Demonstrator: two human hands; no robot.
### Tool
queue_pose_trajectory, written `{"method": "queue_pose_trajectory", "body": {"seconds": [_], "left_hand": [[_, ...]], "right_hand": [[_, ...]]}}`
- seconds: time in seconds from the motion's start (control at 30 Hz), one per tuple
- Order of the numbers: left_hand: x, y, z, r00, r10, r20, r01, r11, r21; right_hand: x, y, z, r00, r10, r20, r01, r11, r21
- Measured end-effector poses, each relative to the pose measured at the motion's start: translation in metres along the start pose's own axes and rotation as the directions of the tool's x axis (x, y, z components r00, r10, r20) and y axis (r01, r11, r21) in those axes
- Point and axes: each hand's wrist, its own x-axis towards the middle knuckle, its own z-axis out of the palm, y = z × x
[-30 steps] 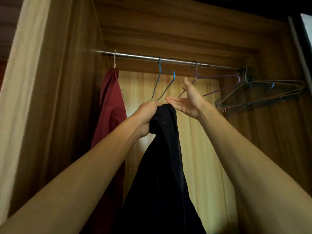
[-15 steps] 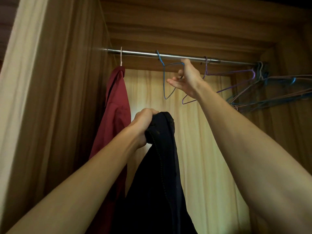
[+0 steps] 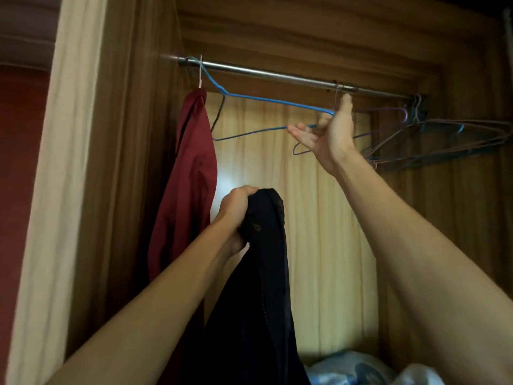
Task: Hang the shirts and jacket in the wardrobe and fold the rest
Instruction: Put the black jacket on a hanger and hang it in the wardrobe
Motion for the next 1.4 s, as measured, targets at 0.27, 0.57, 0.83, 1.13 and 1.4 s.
{"method": "queue_pose_trajectory", "body": {"seconds": [0.27, 0.57, 0.83, 1.13, 1.4], "left_hand": [[-0.055, -0.047, 0.025, 0.978, -0.189, 0.089, 0.193, 0.980, -0.047], [-0.111, -0.128, 0.070, 0.899, -0.353, 0.259, 0.311, 0.932, 0.188], [-0.159, -0.167, 0.122, 0.931, -0.223, 0.289, 0.137, 0.948, 0.288], [-0.198, -0.184, 0.146, 0.871, -0.294, 0.394, 0.161, 0.928, 0.336], [-0.229, -0.206, 0.144, 0.754, -0.345, 0.560, 0.084, 0.895, 0.438]], "right_hand": [[-0.149, -0.004, -0.123, 0.963, 0.096, -0.251, -0.080, 0.994, 0.072], [-0.310, -0.015, -0.259, 0.867, 0.486, -0.106, -0.377, 0.780, 0.499], [-0.420, -0.062, -0.286, 0.820, 0.486, -0.304, -0.489, 0.869, 0.069], [-0.445, -0.133, -0.301, 0.872, 0.488, 0.031, -0.487, 0.873, -0.022], [-0.413, -0.129, -0.328, 0.664, 0.730, 0.161, -0.697, 0.682, -0.220]]}}
